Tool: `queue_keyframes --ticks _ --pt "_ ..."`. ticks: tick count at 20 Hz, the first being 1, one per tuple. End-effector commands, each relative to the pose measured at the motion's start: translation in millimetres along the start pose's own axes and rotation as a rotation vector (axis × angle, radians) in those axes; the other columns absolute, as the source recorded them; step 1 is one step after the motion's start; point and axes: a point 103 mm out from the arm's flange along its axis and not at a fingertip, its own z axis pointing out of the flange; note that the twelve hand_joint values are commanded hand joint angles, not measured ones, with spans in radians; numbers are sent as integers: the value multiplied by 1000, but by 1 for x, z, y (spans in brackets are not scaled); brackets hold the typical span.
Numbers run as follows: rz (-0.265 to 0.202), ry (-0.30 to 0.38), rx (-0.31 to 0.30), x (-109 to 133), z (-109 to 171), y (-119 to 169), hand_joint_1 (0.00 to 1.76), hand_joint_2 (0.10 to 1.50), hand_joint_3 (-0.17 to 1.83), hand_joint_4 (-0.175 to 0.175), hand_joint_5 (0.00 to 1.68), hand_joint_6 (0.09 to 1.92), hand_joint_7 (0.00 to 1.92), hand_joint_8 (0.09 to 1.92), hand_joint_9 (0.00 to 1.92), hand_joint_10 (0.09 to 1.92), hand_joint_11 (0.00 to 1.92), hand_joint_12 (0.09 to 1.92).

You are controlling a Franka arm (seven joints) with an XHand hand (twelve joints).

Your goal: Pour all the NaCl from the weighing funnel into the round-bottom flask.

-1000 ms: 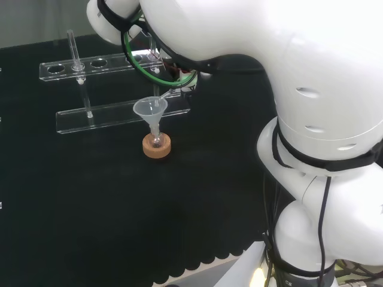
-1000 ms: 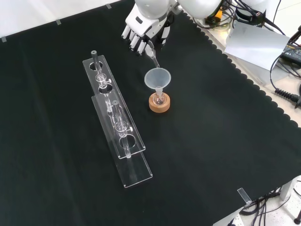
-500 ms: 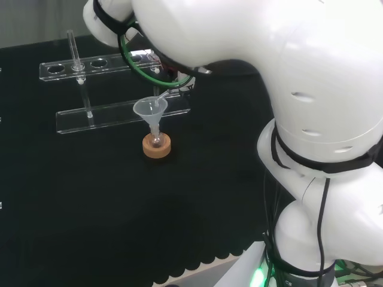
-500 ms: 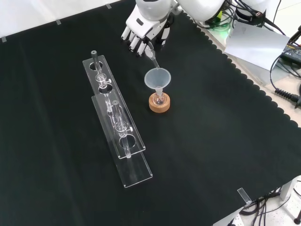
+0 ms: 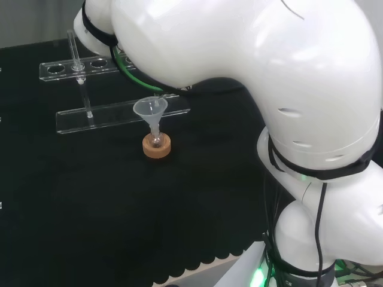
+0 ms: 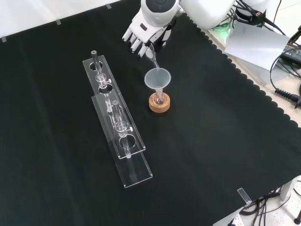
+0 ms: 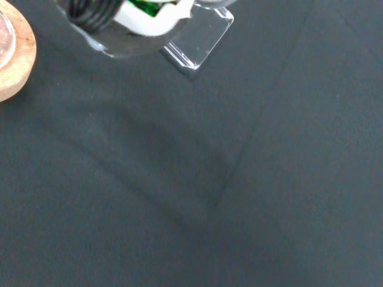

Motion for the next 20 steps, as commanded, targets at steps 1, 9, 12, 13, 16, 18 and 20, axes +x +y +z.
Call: queue_keyframes --ticks 1,9,12,13,16,18,20 --pt "5 -34 -7 1 -4 0 1068 811 493 175 1113 887 721 622 1019 373 675 1174" --pt "17 -134 -6 6 -7 0 1068 810 495 175 1113 888 720 622 1019 373 676 1174" --pt "18 -141 -8 8 -10 0 1068 810 496 175 1113 888 720 622 1019 373 676 1174" --pt "16 -140 -8 8 -12 0 1068 810 496 175 1113 888 720 622 1019 373 677 1174" --pt "14 -140 -18 8 -12 0 1068 809 496 175 1113 889 720 623 1019 373 678 1174" --pt "19 -146 -17 7 -11 0 1068 809 497 175 1113 889 720 623 1019 373 678 1174" --pt "22 -163 -14 7 -12 0 1068 809 497 175 1113 889 720 623 1019 373 679 1174"
